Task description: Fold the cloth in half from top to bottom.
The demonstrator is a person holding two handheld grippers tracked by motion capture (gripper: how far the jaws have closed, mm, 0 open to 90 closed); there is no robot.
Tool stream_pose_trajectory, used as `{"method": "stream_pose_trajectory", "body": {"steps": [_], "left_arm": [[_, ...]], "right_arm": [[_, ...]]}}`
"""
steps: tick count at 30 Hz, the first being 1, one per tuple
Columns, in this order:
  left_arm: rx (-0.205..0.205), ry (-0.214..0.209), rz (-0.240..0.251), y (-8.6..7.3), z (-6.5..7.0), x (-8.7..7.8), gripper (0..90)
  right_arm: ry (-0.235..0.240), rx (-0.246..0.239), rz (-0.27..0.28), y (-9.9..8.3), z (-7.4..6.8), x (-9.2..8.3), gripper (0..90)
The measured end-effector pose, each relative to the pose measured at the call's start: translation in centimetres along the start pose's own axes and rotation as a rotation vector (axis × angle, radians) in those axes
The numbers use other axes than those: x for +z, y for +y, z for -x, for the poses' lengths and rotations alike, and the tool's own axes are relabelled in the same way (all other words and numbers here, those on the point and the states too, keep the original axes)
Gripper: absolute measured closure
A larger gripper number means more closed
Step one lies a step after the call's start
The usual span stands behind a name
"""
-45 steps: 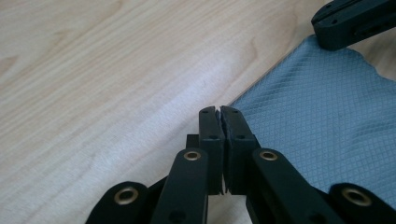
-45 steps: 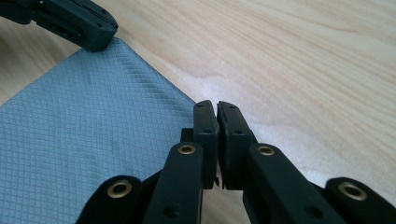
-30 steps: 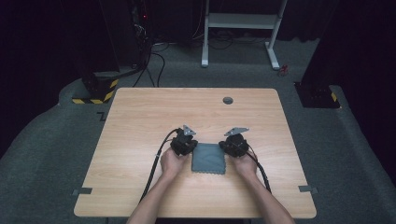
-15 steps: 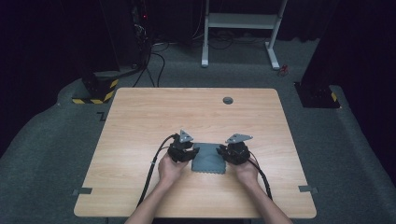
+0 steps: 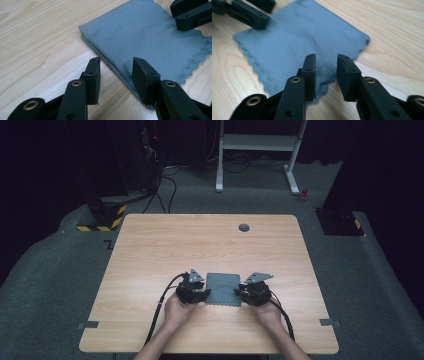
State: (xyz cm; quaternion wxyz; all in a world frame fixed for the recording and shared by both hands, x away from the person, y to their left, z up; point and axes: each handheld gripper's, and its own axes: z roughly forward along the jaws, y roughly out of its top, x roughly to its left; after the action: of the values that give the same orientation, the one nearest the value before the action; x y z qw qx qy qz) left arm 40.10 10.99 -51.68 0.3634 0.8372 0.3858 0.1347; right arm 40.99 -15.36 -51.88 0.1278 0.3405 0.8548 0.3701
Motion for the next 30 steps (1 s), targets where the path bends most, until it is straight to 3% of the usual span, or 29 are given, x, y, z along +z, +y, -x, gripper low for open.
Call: {"method": "stream_pose_trajectory", "body": {"steps": [8, 22, 30], "left_arm": [[-0.045, 0.003, 0.031, -1.0, -0.2, -1.0, 53.2], [-0.107, 0.013, 0.158, -2.1, -0.8, -4.3, 47.4], [-0.145, 0.027, 0.181, -3.4, -1.3, -5.2, 45.2]], "right_arm": [[-0.014, 0.045, 0.04, -0.9, 0.6, -1.6, 64.9], [-0.044, 0.118, 0.117, -2.1, 1.5, -4.3, 62.4], [-0.056, 0.145, 0.14, -3.0, 2.1, -5.6, 61.4]]}}
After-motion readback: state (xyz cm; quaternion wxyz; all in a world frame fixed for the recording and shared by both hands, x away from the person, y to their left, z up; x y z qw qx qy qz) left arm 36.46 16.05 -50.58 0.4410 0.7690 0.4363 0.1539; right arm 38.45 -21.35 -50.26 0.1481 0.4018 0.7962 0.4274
